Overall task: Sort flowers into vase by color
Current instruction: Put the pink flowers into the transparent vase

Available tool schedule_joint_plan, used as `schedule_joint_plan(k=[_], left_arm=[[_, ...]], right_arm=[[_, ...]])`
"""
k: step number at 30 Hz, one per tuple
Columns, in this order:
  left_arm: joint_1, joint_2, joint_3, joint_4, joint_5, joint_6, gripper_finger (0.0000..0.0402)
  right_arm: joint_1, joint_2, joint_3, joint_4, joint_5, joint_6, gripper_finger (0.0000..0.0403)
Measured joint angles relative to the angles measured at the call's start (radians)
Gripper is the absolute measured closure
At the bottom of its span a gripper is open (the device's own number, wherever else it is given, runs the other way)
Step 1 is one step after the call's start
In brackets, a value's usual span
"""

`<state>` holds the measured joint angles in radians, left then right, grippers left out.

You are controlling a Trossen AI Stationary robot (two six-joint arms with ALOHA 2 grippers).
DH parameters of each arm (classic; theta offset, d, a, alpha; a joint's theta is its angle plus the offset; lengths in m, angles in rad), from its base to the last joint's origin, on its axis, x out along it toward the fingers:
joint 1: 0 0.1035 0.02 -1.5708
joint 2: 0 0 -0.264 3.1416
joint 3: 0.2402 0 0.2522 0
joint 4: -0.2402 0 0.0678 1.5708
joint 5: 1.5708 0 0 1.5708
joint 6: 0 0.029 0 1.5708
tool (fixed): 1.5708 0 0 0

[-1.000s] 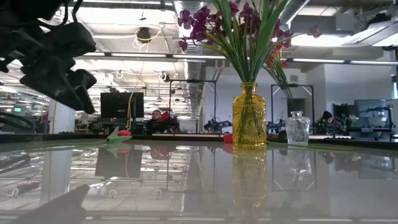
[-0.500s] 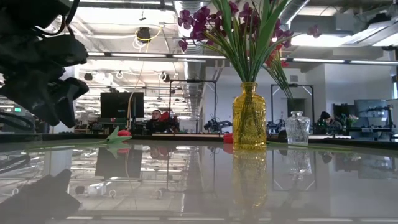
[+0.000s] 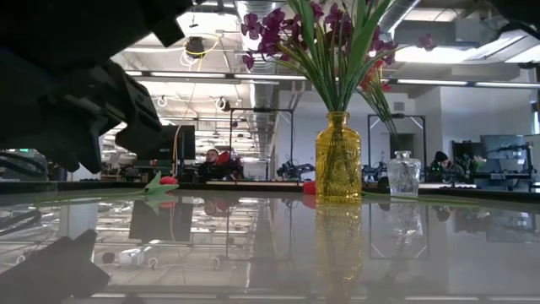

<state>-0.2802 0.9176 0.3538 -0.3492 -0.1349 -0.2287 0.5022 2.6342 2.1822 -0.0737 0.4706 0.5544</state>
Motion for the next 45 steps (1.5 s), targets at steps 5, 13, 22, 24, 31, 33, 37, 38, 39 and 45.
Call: schedule_joint_plan(k=[5, 13, 22, 24, 31, 33, 37, 38, 39, 45], left_arm=[[0.0, 0.0, 0.0, 0.002, 0.0, 0.0, 0.0239], [0.0, 0.0, 0.0, 0.007, 0.0, 0.0, 0.0239], [0.001, 0.0, 0.0, 0.018, -0.001, -0.011, 0.0239], [0.001, 0.0, 0.0, 0.026, -0.003, -0.015, 0.0239], [0.001, 0.0, 0.0, 0.102, -0.011, -0.021, 0.0239], [0.001, 0.0, 0.0, 0.132, -0.011, -0.021, 0.0239], [0.001, 0.0, 0.0, 0.172, -0.011, -0.021, 0.0239], [0.001, 0.0, 0.0, 0.182, -0.011, -0.021, 0.0239], [0.001, 0.0, 0.0, 0.191, -0.011, -0.021, 0.0239], [0.001, 0.0, 0.0, 0.221, -0.053, -0.039, 0.0239]], right_arm=[[-0.001, 0.005, 0.009, -0.051, 0.003, 0.013, 0.0167], [0.002, 0.037, 0.006, -0.003, -0.036, -0.12, 0.0182], [0.02, 0.107, 0.073, -0.229, 0.046, -0.014, 0.0213], [0.027, 0.102, 0.096, -0.315, 0.077, -0.028, 0.024], [0.031, 0.055, 0.168, -0.729, 0.055, -0.119, 0.0378], [0.029, 0.019, 0.166, -0.858, 0.0, -0.126, 0.0379], [0.036, -0.05, 0.159, -1.161, -0.062, -0.105, 0.0377], [0.042, -0.062, 0.157, -1.237, -0.076, -0.102, 0.038], [0.049, -0.074, 0.156, -1.307, -0.093, -0.092, 0.0382], [0.077, -0.145, 0.159, -1.392, -0.145, -0.068, 0.0353]])
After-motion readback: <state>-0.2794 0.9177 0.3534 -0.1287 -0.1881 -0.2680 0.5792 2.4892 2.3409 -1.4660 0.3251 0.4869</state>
